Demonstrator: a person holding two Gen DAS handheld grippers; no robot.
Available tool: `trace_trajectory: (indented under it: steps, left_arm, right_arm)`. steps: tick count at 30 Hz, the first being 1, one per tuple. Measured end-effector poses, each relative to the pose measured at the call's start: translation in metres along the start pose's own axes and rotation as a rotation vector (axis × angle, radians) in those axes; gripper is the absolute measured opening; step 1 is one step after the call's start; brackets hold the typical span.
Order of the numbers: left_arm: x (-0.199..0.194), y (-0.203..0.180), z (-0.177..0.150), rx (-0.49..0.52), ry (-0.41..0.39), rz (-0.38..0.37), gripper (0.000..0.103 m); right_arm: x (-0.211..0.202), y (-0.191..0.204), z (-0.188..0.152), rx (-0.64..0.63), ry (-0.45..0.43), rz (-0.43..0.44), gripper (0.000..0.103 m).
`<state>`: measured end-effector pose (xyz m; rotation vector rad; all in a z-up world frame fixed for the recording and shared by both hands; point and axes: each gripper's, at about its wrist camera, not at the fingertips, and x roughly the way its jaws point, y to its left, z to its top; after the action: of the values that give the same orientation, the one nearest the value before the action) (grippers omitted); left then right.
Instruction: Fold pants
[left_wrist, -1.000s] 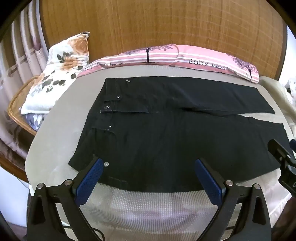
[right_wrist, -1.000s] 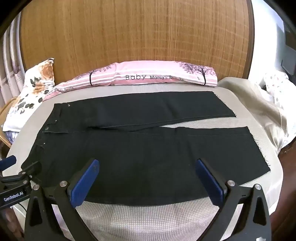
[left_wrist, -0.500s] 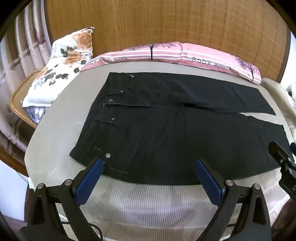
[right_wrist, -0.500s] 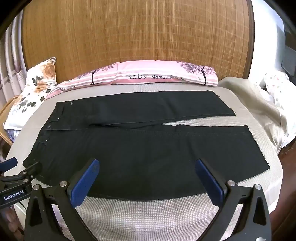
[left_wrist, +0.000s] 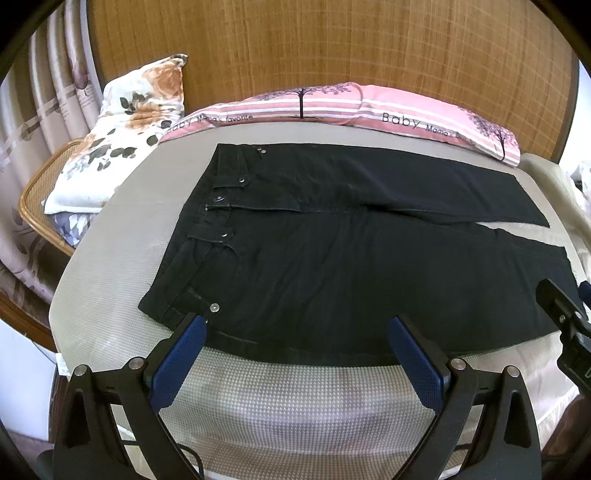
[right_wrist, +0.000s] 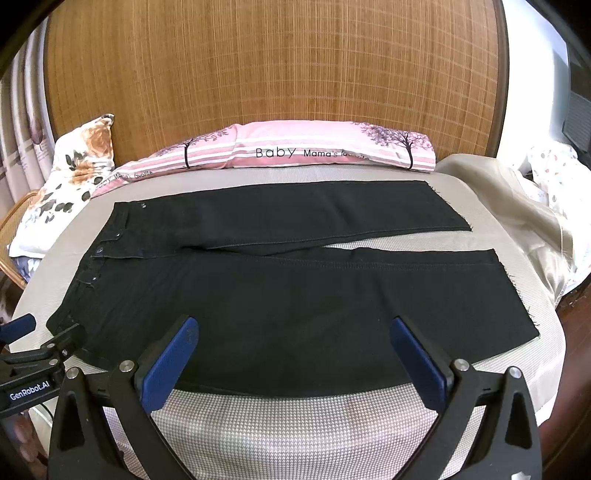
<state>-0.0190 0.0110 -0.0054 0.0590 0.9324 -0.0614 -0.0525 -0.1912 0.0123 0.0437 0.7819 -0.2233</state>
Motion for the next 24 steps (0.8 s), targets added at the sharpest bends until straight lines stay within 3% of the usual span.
trace_trajectory:
  steps: [24]
  left_arm:
    - [0.0055,-0.002,-0.0016,0.004,0.015,-0.007,0.098]
  right_arm:
    - [0.0063,0.0023,-0.0003,0.004,0.014,-0.002,0.103]
